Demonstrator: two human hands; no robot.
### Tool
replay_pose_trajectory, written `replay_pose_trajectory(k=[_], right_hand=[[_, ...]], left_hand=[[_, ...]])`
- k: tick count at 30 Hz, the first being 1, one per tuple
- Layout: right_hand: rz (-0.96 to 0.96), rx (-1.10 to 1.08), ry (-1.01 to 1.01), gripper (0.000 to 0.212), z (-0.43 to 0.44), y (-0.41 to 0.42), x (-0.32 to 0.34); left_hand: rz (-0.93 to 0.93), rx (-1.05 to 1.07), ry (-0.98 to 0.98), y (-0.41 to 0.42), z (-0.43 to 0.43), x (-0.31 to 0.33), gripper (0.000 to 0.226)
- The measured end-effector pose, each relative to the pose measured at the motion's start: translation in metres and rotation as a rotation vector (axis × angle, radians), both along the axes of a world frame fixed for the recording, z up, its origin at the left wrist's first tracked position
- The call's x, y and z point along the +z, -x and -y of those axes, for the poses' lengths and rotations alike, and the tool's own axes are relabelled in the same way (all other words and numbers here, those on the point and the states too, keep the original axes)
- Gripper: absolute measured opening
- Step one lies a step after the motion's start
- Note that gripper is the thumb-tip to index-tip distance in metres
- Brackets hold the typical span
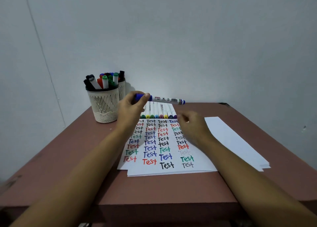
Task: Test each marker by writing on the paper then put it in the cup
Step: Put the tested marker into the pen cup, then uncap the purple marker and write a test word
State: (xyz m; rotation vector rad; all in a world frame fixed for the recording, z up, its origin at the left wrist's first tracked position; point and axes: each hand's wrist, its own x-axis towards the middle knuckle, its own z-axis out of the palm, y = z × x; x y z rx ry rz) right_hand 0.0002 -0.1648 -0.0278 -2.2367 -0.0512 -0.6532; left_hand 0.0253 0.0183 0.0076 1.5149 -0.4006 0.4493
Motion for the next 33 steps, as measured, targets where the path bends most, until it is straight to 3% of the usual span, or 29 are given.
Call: replay_pose_trajectory(k=[3,6,12,19,29,33], right_hand=[[-0.025,0.023,0.345,0.032,-0.001,0.001,-0.008],[-0.063,0.041,0.474,0.032,-0.001,-0.002,-0.012],[-0.088,0.029,0.482,0.036,0.000,-0.003,-0.012],[-0.090,0.028,0.491,0.035,0.000,-0.003,-0.012],[-0.099,0.027,0.486,0.035,0.000,-0.005,-0.013],[-0.102,0.025,0.496,0.036,-0.001,-0.005,-0.013]], left_hand=[[0.066,0.064,-0.043,-0.002,-0.009,0.006,0.003],[0.092,0.156,-0.144,-0.014,-0.018,0.021,0.012],[0.132,0.354,-0.223,-0.033,-0.061,0.082,0.035],[0.248,0.522,-0.307,-0.043,-0.110,0.151,0.026],[0.183,0.516,-0.653,-0.061,-0.116,0.122,0.032],[0.096,0.464,-0.815,-0.070,-0.114,0.100,0.018]])
